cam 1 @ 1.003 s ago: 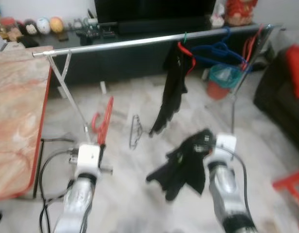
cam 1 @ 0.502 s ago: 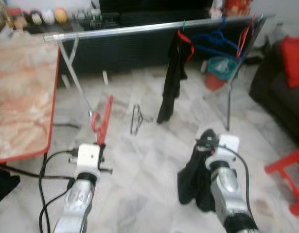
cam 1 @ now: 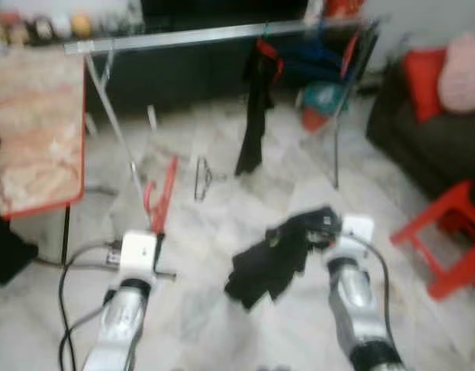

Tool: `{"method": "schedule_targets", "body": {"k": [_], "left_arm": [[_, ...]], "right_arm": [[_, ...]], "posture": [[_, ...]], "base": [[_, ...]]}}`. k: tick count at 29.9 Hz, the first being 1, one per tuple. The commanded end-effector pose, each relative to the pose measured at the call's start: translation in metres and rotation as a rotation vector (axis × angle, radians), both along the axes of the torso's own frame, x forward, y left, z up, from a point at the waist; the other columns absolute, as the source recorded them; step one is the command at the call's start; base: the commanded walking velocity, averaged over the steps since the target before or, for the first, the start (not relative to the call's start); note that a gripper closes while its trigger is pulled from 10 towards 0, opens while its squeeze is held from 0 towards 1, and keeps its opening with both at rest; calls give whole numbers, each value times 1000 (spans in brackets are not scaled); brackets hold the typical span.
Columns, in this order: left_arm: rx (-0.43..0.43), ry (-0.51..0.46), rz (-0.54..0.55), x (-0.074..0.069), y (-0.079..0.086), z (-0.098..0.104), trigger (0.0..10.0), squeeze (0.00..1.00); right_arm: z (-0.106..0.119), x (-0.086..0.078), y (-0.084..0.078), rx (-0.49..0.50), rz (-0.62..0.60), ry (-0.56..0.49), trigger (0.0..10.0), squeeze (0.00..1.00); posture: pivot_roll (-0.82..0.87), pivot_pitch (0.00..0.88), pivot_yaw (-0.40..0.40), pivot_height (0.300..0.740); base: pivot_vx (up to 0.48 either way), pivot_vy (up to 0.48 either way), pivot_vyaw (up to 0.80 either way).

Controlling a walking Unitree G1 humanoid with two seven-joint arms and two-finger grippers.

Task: Hang hanger

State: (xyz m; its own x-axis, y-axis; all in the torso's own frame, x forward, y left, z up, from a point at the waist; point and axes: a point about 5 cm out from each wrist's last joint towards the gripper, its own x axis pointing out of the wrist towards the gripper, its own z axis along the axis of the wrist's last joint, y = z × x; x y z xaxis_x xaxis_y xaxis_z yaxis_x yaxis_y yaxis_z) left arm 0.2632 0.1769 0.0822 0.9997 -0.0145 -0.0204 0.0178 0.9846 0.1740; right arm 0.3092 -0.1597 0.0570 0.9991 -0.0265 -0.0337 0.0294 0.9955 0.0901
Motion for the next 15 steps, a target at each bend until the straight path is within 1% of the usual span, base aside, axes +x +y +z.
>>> {"method": "schedule_targets", "body": {"k": [1, 11, 15], "left_arm": [[-1, -14, -3, 0, -1, 2, 10000, 0], [1, -23, -10, 1, -1, 5, 10000, 0], [-13, -34, -13, 1, -1, 7, 10000, 0]], "right_arm": [[6, 2, -4, -8, -13, -31, 10000, 0], [6, 2, -3, -4, -15, -30, 10000, 0], [6, 3, -4, -5, -17, -30, 10000, 0]], "posture": [[-9, 39, -9, 740], [-4, 39, -6, 740], [-4, 46, -9, 740]], "base": [[0, 0, 0], [0, 0, 0], [0, 0, 0]]}}
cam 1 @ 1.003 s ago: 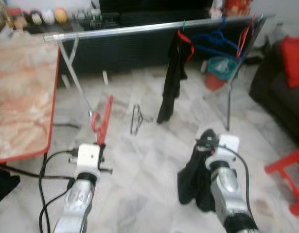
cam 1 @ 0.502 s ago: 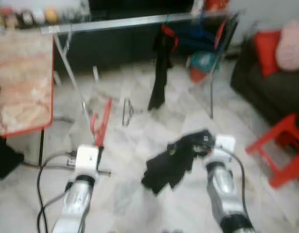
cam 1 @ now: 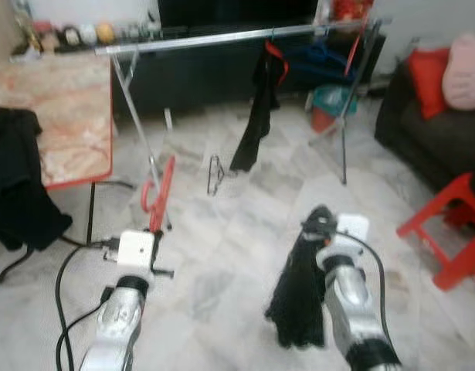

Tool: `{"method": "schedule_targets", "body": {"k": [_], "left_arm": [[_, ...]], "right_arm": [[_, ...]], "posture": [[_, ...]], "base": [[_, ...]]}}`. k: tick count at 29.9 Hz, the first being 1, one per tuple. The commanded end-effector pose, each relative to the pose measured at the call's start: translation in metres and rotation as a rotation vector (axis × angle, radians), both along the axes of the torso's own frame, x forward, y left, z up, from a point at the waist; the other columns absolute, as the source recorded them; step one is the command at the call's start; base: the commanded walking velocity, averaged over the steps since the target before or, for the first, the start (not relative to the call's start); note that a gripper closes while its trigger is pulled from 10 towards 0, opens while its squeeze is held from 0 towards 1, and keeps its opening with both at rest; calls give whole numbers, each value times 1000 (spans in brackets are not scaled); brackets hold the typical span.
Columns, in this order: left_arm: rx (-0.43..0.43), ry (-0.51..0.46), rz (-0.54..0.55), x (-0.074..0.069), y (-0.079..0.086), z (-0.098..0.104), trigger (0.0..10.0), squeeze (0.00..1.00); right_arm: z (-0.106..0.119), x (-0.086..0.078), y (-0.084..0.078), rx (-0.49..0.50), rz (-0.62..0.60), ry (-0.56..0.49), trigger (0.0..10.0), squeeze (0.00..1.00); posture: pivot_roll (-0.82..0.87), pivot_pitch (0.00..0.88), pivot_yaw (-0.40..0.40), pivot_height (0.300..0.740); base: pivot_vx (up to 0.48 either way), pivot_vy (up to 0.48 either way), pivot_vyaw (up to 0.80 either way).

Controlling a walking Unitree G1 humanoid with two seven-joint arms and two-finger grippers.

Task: Hang hanger

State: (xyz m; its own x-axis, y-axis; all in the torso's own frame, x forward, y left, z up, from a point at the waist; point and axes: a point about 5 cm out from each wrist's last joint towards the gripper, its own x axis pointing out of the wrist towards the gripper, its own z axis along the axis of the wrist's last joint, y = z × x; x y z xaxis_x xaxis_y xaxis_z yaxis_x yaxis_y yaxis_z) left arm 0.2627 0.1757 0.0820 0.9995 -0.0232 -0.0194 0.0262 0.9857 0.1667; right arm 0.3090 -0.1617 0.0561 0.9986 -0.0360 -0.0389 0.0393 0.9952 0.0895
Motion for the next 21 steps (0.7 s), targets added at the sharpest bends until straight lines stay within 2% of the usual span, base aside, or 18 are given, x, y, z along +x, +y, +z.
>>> {"method": "schedule_targets", "body": {"k": [1, 5, 9, 11, 12, 14, 15, 18, 19, 21], "left_arm": [[-9, -35, -8, 1, 0, 7, 10000, 0], [-53, -24, -37, 0, -3, 9, 10000, 0], [-30, 3, -108, 1, -5, 9, 10000, 0], [-24, 29, -171, 0, -6, 9, 10000, 0], [-24, 29, -171, 0, -6, 9, 10000, 0], [12, 73, -241, 0, -3, 7, 10000, 0], [12, 73, -241, 0, -3, 7, 10000, 0], [34, 111, -290, 0, 2, 5, 10000, 0], [34, 111, -290, 0, 2, 5, 10000, 0], [53, 145, -337, 0, 3, 4, 10000, 0]], "right_arm": [[7, 3, -2, -6, -6, -34, 10000, 0], [7, 3, -3, -11, -2, -29, 10000, 0], [5, 7, -8, -57, 37, 18, 10000, 0], [3, 13, -15, -132, 82, 90, 10000, 0], [3, 13, -15, -132, 82, 90, 10000, 0], [8, 23, -31, -216, 118, 164, 10000, 0], [8, 23, -31, -216, 118, 164, 10000, 0], [12, 31, -39, -345, 171, 230, 10000, 0], [12, 31, -39, -345, 171, 230, 10000, 0], [13, 33, -40, -410, 213, 280, 10000, 0]], "posture": [[-4, 46, -9, 740], [0, 56, -15, 740], [6, 63, -16, 740], [4, 62, -14, 740], [4, 62, -14, 740], [-1, 62, -12, 740], [-1, 62, -12, 740], [-7, 57, -11, 740], [-7, 57, -11, 740], [-5, 55, -12, 740]], "base": [[0, 0, 0], [0, 0, 0], [0, 0, 0], [0, 0, 0], [0, 0, 0], [0, 0, 0], [0, 0, 0], [0, 0, 0], [0, 0, 0], [0, 0, 0]]}}
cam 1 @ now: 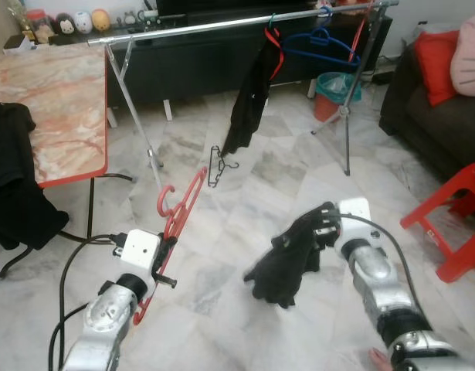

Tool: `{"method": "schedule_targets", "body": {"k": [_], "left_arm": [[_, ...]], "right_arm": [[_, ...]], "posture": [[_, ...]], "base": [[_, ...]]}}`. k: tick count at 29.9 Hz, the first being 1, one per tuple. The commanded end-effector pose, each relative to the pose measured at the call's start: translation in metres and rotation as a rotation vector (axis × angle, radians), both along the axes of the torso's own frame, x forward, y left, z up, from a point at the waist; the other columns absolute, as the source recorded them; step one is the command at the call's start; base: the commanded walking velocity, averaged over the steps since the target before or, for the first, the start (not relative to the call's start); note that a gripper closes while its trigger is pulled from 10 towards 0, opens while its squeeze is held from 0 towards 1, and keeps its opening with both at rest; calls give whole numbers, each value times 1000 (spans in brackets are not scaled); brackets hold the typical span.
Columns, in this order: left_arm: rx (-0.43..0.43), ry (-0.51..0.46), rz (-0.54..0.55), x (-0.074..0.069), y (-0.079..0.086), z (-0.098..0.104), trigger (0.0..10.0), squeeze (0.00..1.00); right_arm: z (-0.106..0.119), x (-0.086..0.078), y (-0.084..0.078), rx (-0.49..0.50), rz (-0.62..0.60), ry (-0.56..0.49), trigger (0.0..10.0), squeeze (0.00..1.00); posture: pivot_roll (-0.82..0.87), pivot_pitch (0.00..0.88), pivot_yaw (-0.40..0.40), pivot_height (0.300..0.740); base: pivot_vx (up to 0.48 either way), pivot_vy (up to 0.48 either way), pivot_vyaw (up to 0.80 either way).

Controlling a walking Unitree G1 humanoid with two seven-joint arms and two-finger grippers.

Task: Hang hanger

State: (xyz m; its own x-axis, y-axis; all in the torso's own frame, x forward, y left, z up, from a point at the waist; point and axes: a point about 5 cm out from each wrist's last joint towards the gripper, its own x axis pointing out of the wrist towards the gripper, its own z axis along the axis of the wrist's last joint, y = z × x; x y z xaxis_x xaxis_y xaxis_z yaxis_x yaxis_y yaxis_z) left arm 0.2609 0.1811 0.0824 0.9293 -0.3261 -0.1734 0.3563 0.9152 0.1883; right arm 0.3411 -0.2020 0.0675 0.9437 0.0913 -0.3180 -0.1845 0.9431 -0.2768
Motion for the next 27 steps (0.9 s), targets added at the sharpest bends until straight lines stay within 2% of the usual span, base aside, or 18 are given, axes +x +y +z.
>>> {"method": "schedule_targets", "body": {"k": [1, 3, 4, 6, 7, 8, 11, 12, 14, 18, 26, 27], "left_arm": [[14, 36, -82, -1, -4, 1, 10000, 0], [17, 63, -125, -3, -5, 0, 10000, 0], [30, 98, -177, -7, -6, -2, 10000, 0], [30, 98, -177, -7, -6, -2, 10000, 0], [58, 162, -263, -13, -7, -5, 10000, 0], [58, 162, -263, -13, -7, -5, 10000, 0], [109, 248, -374, -21, -6, -10, 10000, 0], [109, 248, -374, -21, -6, -10, 10000, 0], [136, 314, -446, -27, -6, -14, 10000, 0], [130, 372, -518, -34, -8, -15, 10000, 0], [74, 403, -609, -40, -11, -4, 10000, 0], [40, 395, -618, -38, -11, 1, 10000, 0]], "right_arm": [[1, 3, 0, -50, 41, 51, 10000, 0], [1, 4, 0, -65, 56, 73, 10000, 0], [1, 5, 0, -107, 79, 93, 10000, 0], [1, 5, 0, -107, 79, 93, 10000, 0], [0, 6, 2, -184, 134, 125, 10000, 0], [0, 6, 2, -184, 134, 125, 10000, 0], [3, 10, 7, -265, 202, 131, 10000, 0], [3, 10, 7, -265, 202, 131, 10000, 0], [10, 16, 8, -276, 175, 122, 10000, 0], [16, 22, 7, -283, 109, 114, 10000, 0], [20, 26, 10, -284, 46, 100, 10000, 0], [19, 26, 13, -283, 29, 97, 10000, 0]], "posture": [[-1, 56, -11, 740], [-1, 54, -10, 740], [-1, 54, -10, 740], [-1, 54, -10, 740], [2, 36, -5, 740], [2, 36, -5, 740], [4, 18, -1, 740], [4, 18, -1, 740], [10, 4, -2, 740], [10, 0, 1, 740], [22, 10, -6, 740], [27, 15, -8, 740]], "base": [[0, 0, 0], [0, 0, 0], [0, 0, 0], [0, 0, 0], [0, 0, 0], [0, 0, 0], [0, 0, 0], [0, 0, 0], [0, 0, 0], [0, 0, 0], [0, 0, 0], [0, 0, 0]]}}
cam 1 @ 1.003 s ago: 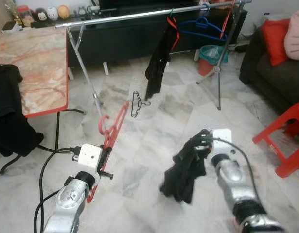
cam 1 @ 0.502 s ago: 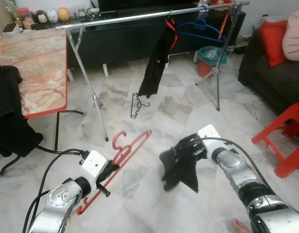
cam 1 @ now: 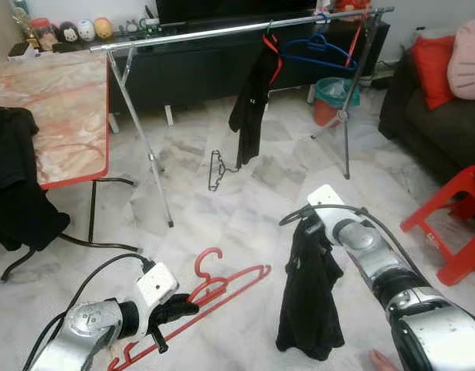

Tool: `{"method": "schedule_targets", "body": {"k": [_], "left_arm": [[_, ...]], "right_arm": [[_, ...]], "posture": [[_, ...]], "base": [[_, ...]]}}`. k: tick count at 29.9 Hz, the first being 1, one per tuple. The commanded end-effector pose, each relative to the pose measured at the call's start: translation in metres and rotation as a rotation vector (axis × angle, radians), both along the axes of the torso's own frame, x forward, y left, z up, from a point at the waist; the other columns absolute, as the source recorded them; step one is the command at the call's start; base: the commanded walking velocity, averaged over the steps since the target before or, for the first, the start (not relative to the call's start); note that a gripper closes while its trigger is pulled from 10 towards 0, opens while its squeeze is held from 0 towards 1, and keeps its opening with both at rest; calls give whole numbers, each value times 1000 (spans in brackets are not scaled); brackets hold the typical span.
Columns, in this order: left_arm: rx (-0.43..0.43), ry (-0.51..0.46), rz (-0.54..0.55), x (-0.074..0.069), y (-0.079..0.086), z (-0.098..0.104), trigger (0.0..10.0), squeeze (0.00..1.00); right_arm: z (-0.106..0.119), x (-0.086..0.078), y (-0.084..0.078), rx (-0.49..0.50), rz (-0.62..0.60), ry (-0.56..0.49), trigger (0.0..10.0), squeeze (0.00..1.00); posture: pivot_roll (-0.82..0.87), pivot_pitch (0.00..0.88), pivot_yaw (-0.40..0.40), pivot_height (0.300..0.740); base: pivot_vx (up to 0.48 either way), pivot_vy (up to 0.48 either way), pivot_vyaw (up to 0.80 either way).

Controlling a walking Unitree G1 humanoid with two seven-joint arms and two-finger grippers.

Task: Hang hanger

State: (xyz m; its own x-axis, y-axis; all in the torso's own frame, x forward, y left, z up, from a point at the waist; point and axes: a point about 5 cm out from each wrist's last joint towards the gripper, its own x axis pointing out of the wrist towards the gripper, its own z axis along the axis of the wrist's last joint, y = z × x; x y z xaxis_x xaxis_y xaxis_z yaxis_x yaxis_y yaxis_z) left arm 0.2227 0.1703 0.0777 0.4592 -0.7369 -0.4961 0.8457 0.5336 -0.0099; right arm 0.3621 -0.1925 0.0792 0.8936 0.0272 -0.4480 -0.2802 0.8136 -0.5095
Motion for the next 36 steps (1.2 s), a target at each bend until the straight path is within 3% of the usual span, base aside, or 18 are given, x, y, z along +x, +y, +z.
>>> {"method": "schedule_targets", "body": {"k": [1, 12, 16, 25, 31, 36], "left_arm": [[-69, 29, -41, -2, -2, 11, 10000, 0], [-135, 95, -158, -8, -12, 23, 10000, 0], [-142, 97, -173, -7, -19, 26, 10000, 0], [-155, 23, -101, 7, -35, 31, 10000, 0], [-126, -33, -17, 19, -32, 31, 10000, 0], [-46, -83, 105, 33, -22, 27, 10000, 0]], "right_arm": [[5, 5, 7, 19, -22, -21, 10000, 0], [1, 5, 20, 43, -60, -21, 10000, 0], [4, 8, 29, 144, -106, -37, 10000, 0], [2, 7, 48, 207, -45, 9, 10000, 0], [5, 9, 50, 218, -35, 3, 10000, 0], [9, 11, 53, 233, -22, -3, 10000, 0]], "posture": [[29, 23, -10, 740], [35, 53, -11, 740], [35, 53, -11, 740], [37, 71, -12, 740], [37, 76, -11, 740], [37, 74, -11, 740]], "base": [[0, 0, 0], [0, 0, 0], [0, 0, 0], [0, 0, 0], [0, 0, 0], [0, 0, 0]]}}
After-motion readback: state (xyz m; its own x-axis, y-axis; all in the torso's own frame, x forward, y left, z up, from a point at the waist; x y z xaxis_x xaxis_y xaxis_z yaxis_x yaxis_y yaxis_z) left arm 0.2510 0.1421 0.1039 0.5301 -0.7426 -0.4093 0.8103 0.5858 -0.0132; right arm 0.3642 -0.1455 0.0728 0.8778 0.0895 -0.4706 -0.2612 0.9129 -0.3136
